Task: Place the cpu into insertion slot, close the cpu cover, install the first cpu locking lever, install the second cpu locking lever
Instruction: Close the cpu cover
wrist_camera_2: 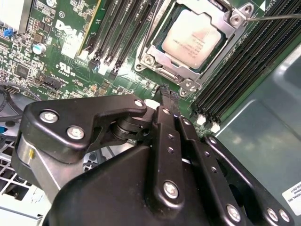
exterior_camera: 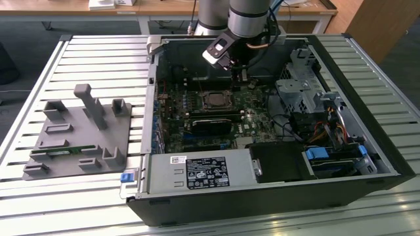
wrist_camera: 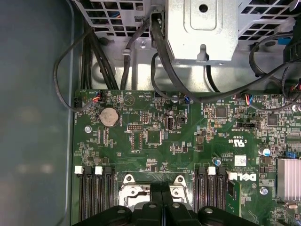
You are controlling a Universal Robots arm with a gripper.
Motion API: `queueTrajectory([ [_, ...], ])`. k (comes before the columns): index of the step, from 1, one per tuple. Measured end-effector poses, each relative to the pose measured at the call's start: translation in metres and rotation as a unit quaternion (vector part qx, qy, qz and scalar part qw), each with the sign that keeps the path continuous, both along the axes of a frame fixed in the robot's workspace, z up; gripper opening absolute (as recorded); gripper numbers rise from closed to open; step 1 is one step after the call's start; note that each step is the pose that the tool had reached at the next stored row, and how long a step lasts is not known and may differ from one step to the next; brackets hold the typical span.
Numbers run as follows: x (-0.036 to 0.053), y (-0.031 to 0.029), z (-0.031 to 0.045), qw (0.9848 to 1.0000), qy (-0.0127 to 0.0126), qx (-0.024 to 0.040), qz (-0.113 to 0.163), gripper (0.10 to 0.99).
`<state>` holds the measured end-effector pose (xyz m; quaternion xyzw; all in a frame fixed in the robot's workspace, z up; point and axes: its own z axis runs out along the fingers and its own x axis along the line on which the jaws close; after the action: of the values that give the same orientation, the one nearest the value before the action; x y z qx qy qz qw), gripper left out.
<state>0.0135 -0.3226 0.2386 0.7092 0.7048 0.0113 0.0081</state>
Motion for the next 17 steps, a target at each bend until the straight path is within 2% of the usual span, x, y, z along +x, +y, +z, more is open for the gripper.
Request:
queueTrajectory([
  [17,-0.0030,0.0000,0.0000,1.0000,0.0000,0.0000,0.000,0.106],
])
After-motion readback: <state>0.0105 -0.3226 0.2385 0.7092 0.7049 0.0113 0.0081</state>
